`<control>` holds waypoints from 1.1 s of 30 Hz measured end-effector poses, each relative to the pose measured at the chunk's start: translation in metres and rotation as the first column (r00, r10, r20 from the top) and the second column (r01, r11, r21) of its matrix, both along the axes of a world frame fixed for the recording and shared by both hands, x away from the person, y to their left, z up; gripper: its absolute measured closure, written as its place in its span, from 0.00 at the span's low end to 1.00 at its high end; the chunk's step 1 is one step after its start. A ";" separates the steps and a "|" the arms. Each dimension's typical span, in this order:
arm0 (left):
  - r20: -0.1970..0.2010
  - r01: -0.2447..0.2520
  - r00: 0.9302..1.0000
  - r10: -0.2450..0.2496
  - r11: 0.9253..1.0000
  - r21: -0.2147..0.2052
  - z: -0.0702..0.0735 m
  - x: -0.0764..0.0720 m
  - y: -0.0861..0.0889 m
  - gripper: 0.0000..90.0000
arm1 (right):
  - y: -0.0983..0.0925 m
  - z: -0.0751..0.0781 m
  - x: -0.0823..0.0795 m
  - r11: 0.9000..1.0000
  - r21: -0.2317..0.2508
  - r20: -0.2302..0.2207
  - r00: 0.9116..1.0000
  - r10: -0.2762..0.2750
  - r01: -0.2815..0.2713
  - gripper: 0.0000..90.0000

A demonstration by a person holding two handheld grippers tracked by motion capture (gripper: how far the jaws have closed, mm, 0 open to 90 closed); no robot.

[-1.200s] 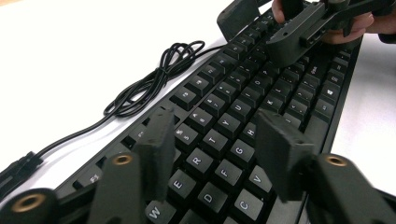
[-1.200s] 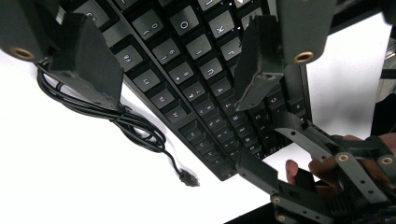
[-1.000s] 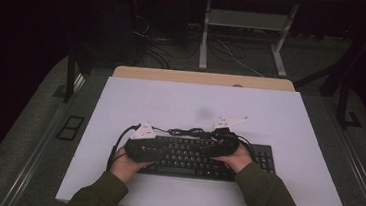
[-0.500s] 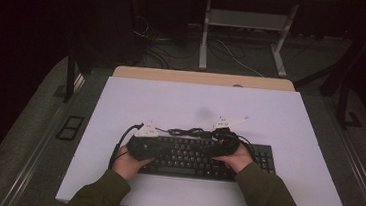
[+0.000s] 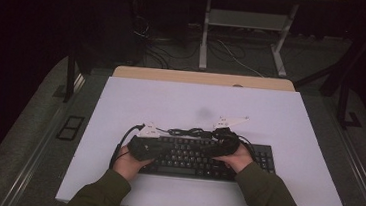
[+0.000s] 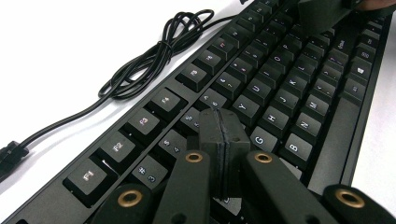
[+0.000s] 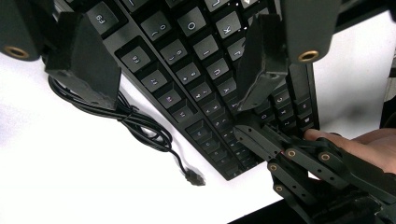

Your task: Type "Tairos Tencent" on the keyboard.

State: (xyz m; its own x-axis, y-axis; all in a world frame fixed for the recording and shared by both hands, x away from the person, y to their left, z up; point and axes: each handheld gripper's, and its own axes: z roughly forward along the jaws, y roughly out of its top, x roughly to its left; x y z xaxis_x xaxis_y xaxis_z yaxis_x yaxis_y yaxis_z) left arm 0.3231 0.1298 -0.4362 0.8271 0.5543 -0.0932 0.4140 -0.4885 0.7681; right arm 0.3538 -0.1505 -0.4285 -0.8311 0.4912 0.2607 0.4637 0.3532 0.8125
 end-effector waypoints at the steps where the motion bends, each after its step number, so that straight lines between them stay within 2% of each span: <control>1: 0.000 -0.001 1.000 0.001 1.000 -0.002 0.000 0.000 0.000 0.99 | 0.000 0.000 0.000 1.000 0.000 0.000 1.000 0.000 0.000 0.34; 14: -0.003 0.006 1.000 -0.006 1.000 0.013 -0.001 0.001 -0.001 0.99 | 0.000 0.000 0.000 1.000 -0.001 0.000 1.000 -0.001 0.001 0.34; 18: -0.007 0.000 1.000 0.000 1.000 -0.008 0.000 0.000 -0.001 0.99 | 0.000 0.001 -0.001 1.000 0.000 -0.003 1.000 0.000 0.000 0.34; 26: 0.003 0.006 1.000 -0.005 1.000 -0.007 0.003 -0.001 -0.001 0.99 | 0.000 0.001 -0.001 1.000 0.003 -0.001 1.000 0.000 0.000 0.34; 33: 0.007 -0.003 1.000 0.003 0.999 -0.042 0.007 -0.004 0.003 0.95 | -0.001 0.002 -0.001 1.000 0.002 0.000 1.000 0.002 -0.002 0.37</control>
